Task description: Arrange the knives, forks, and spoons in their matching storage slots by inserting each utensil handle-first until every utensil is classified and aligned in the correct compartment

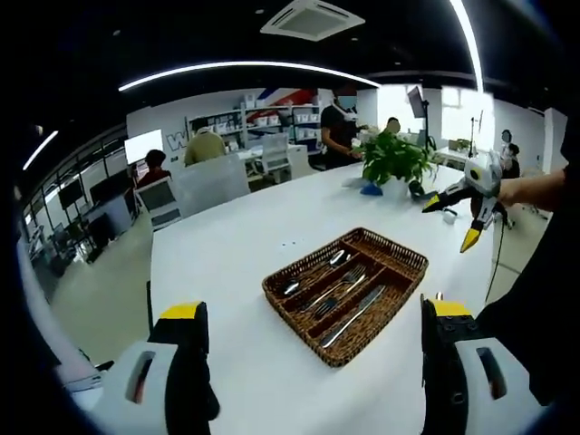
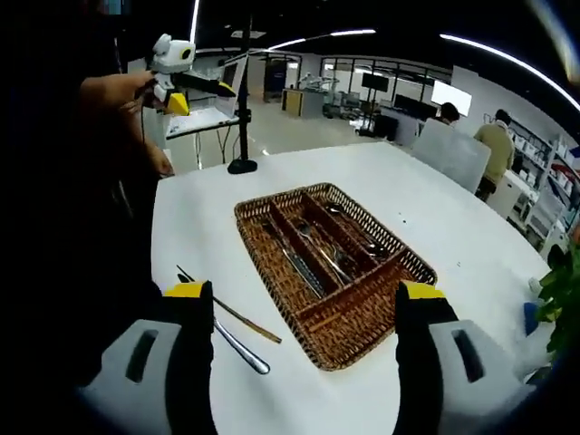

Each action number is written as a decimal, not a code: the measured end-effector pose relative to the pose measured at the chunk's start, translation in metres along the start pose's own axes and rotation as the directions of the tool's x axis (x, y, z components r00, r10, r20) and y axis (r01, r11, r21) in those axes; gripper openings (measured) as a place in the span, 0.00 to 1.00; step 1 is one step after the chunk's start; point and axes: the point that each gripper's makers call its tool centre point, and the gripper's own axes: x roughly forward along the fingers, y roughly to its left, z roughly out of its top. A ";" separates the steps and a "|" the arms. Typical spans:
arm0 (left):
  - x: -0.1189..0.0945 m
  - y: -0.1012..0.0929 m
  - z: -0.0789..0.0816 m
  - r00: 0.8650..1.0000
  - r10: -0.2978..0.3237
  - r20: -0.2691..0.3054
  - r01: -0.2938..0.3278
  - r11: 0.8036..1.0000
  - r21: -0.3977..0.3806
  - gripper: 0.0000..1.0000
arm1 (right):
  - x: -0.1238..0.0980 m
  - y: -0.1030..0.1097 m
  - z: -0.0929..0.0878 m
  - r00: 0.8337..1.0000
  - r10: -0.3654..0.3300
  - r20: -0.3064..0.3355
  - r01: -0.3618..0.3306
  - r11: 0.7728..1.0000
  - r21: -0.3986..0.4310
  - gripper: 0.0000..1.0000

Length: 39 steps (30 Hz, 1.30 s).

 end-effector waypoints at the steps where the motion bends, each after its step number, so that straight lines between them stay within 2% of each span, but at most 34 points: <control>1: -0.001 0.001 -0.001 1.000 0.003 -0.001 -0.003 1.000 -0.001 0.99 | 0.003 0.003 -0.004 1.000 0.010 -0.012 -0.010 1.000 -0.004 0.80; 4: -0.002 0.004 -0.005 1.000 0.013 -0.006 -0.013 1.000 -0.005 0.99 | 0.014 0.015 -0.016 0.998 0.054 -0.033 -0.055 0.998 -0.031 0.73; 11: -0.005 -0.001 -0.009 1.000 0.012 -0.013 -0.013 1.000 -0.009 0.99 | 0.033 0.033 -0.047 0.988 0.113 -0.107 -0.120 0.991 -0.056 0.66; 16: -0.009 -0.001 -0.010 1.000 0.019 -0.013 -0.019 1.000 -0.006 0.99 | 0.038 0.041 -0.056 0.981 0.152 -0.121 -0.158 0.986 -0.046 0.53; 31: -0.012 -0.003 -0.006 1.000 0.008 -0.007 -0.008 1.000 -0.002 0.99 | 0.072 0.049 -0.084 0.964 0.202 -0.173 -0.210 0.977 -0.028 0.36; 36: -0.014 -0.002 -0.006 1.000 0.009 -0.008 -0.009 1.000 -0.001 0.99 | 0.081 0.057 -0.097 0.951 0.225 -0.210 -0.238 0.970 -0.039 0.35; 39: -0.015 0.000 -0.006 1.000 0.011 -0.008 -0.011 1.000 -0.001 0.99 | 0.084 0.056 -0.104 0.947 0.228 -0.226 -0.240 0.970 -0.028 0.27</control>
